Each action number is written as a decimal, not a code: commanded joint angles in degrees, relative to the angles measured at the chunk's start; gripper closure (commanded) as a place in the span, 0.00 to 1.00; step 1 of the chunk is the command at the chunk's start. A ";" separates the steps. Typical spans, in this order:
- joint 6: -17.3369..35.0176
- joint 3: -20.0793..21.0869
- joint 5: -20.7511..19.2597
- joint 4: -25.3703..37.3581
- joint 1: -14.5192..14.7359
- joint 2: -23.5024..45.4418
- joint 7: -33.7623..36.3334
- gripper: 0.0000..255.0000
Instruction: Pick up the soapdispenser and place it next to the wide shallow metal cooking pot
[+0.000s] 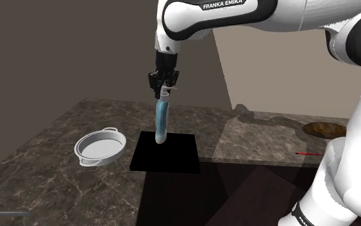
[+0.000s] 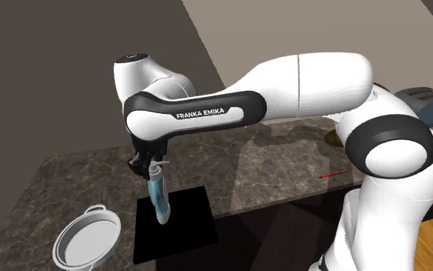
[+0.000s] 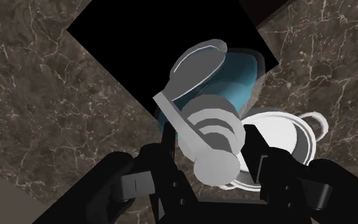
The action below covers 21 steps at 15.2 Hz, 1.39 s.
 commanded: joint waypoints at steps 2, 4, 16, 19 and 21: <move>-0.63 1.55 -0.58 2.25 2.15 1.62 3.87 1.00; -1.27 2.51 -1.07 4.62 3.68 3.39 6.41 1.00; -9.25 6.59 -5.32 28.71 14.35 20.02 20.20 1.00; -8.64 6.68 -5.66 29.65 15.32 21.62 21.20 1.00; -6.87 6.68 -5.63 27.49 15.17 21.23 21.27 1.00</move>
